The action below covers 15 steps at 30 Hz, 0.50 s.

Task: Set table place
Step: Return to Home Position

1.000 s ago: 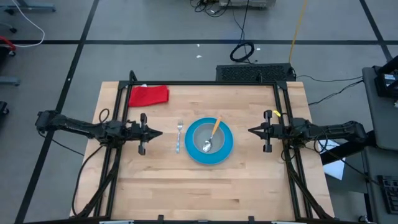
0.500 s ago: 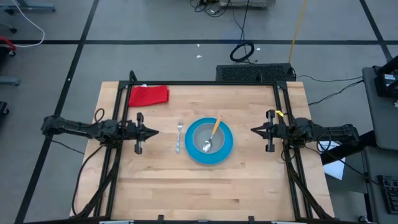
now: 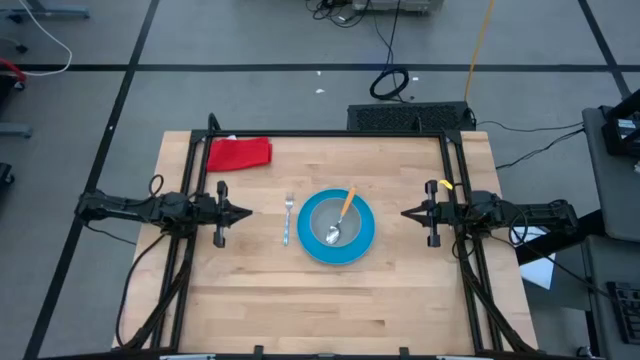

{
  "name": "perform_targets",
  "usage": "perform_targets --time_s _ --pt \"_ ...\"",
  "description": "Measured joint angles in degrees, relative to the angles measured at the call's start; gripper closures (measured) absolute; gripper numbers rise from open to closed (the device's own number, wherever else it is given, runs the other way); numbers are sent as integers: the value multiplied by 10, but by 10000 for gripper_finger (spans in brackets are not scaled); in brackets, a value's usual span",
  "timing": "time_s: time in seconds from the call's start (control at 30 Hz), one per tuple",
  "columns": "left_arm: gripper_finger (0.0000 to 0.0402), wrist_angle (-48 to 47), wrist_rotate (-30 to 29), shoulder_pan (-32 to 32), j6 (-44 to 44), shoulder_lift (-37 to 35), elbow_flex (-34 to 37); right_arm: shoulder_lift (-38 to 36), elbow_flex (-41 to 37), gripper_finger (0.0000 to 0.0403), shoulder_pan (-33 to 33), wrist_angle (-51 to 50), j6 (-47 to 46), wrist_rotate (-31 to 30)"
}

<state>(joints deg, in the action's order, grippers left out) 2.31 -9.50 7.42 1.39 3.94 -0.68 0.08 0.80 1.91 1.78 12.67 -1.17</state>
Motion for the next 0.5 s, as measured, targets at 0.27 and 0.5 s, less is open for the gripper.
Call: perform_targets --time_s 0.27,0.5 --pt "394 -5 16 0 19 -26 -1 0 0 403 0 -2 -12 -2" --pt "397 -6 16 0 33 -26 -1 0 0 403 0 -2 -16 -3"
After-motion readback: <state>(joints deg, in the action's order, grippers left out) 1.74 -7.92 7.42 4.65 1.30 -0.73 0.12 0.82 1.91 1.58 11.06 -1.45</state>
